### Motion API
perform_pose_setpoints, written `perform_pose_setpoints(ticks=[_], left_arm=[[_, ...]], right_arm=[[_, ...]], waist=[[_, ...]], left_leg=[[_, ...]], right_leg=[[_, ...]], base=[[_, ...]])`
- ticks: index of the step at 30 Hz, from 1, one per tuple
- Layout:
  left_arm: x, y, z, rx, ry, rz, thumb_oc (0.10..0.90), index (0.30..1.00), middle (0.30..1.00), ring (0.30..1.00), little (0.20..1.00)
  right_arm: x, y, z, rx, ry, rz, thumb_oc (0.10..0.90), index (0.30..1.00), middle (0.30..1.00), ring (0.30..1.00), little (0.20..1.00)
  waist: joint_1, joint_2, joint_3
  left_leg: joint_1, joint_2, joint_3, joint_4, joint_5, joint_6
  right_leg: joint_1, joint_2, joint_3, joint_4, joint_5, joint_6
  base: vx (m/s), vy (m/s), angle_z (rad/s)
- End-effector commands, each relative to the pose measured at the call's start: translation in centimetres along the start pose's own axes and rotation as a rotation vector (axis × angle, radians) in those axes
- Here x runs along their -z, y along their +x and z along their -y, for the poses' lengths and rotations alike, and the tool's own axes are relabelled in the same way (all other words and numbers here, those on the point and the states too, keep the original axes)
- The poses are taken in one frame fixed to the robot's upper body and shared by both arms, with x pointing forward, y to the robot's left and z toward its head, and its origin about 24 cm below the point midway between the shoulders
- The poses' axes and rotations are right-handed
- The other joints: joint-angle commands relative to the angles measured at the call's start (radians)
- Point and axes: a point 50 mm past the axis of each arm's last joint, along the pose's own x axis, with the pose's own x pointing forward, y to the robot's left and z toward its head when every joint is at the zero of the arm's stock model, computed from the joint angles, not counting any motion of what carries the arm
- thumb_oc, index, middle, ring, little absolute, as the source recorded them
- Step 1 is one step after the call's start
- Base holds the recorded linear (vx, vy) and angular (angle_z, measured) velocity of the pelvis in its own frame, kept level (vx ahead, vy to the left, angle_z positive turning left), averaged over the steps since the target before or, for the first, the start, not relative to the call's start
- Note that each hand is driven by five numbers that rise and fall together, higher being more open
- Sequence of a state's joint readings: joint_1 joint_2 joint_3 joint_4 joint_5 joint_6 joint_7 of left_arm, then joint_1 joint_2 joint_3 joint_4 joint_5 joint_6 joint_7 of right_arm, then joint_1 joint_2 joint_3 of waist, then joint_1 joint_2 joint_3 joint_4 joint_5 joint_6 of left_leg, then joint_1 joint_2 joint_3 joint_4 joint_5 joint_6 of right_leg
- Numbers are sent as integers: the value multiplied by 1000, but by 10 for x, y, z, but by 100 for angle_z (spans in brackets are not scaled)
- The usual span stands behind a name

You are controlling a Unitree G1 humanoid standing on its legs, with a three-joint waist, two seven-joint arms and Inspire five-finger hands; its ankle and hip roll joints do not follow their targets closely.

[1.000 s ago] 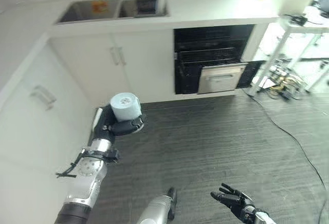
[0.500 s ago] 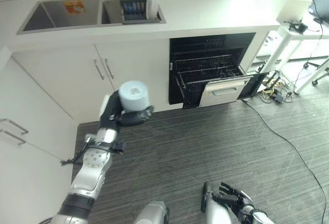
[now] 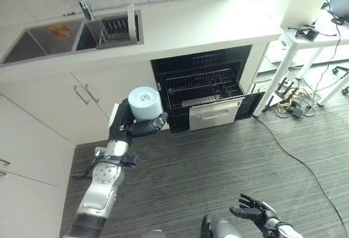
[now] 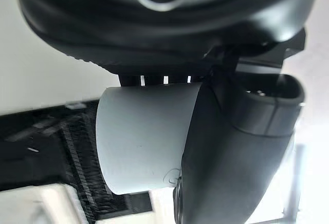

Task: Place the dishes in the dishwasher.

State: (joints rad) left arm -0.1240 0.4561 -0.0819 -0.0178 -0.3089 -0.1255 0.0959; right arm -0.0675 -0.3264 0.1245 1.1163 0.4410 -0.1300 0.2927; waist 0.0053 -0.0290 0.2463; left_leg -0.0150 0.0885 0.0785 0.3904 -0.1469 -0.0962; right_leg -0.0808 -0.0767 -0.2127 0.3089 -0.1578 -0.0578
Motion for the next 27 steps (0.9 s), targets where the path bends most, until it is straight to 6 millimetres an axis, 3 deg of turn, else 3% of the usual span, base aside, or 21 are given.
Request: perform_pose_setpoints(ticks=[1, 4, 10, 12, 17, 18, 19, 20, 21, 24, 25, 27], left_arm=[[-48, 18, -9, -5, 22, 249, 400, 300, 300, 300, 300], [-45, 17, -10, -28, 14, 248, 400, 300, 300, 300, 300], [-36, 7, -28, -91, 6, 237, 400, 300, 300, 300, 300], [-32, 5, -31, -85, 3, 233, 400, 300, 300, 300, 300], [-31, 4, -36, -73, 25, 238, 400, 300, 300, 300, 300], [-33, 4, -39, -63, 37, 240, 400, 300, 300, 300, 300], [-34, 5, -38, -58, 39, 243, 400, 300, 300, 300, 300], [-36, 6, -36, -49, 43, 249, 400, 300, 300, 300, 300], [-36, 8, -30, -33, 54, 253, 400, 300, 300, 300, 300], [-36, 8, -22, -28, 59, 258, 400, 300, 300, 300, 300], [-37, 11, -15, -19, 66, 272, 400, 300, 300, 300, 300], [-40, 14, -12, -15, 81, 286, 400, 300, 300, 300, 300]], right_arm=[[10, -2, -7, -51, -8, -14, 800, 900, 900, 900, 900], [14, -1, -12, -53, -26, -32, 800, 900, 900, 900, 900], [18, -2, -17, -96, -124, -57, 800, 900, 900, 900, 900], [20, -4, -14, -81, -127, -68, 800, 900, 900, 900, 900], [16, -3, -13, -73, -123, -45, 800, 900, 900, 900, 900], [15, -1, -21, -92, -134, -25, 800, 900, 900, 900, 900], [13, 0, -25, -98, -144, -14, 800, 900, 900, 900, 900], [11, 0, -28, -104, -145, 6, 800, 900, 900, 900, 900], [9, 1, -32, -114, -104, 26, 800, 900, 900, 900, 900], [6, 2, -35, -153, -94, 35, 800, 900, 900, 900, 900], [5, 2, -35, -166, -114, 37, 800, 900, 900, 900, 900], [5, 2, -32, -161, -103, 40, 800, 900, 900, 900, 900]], waist=[[-9, 74, -40], [-4, 96, -46], [27, 107, -56], [38, 99, -58], [74, 65, -61], [73, 56, -64], [65, 63, -69], [53, 65, -65], [38, 72, -57], [17, 86, -51], [-10, 101, -37], [-24, 97, -34]], left_leg=[[-99, -114, -10, -90, -12, 67], [-191, -116, 58, -90, 32, 63], [-264, -101, 29, -90, 63, 66], [-287, -104, 18, -90, 72, 67], [-268, -169, -21, -90, 59, 113], [-230, -190, -32, -90, 27, 143], [-216, -188, -38, -90, 16, 157], [-195, -197, -44, -90, 0, 178], [-155, -208, -60, -90, -23, 198], [-109, -208, -74, -90, -48, 204], [-60, -200, -100, -90, -74, 200], [-25, -200, -124, -90, -102, 193]], right_leg=[[52, 4, 54, -9, -39, 141], [74, 31, 41, -9, -71, 137], [106, 63, 63, -9, -111, 132], [130, 67, 79, -9, -127, 133], [183, 41, 97, -9, -134, 137], [232, 35, 77, -9, -64, 153], [236, 42, 70, -9, 10, 167], [199, 37, 71, 93, 73, 189], [125, 38, 70, 281, 144, 215], [59, 28, 54, 312, 139, 205], [-6, 12, 38, 192, 105, 187], [-26, -29, 53, 43, 121, 189]], base=[[189, -30, -67], [200, 21, -6], [294, 113, -40], [373, 199, -25], [337, 173, -16], [338, 154, -20], [391, 221, 6], [321, 216, 18], [292, 185, 30], [228, 27, 55], [238, -119, 55], [228, -207, 83]])
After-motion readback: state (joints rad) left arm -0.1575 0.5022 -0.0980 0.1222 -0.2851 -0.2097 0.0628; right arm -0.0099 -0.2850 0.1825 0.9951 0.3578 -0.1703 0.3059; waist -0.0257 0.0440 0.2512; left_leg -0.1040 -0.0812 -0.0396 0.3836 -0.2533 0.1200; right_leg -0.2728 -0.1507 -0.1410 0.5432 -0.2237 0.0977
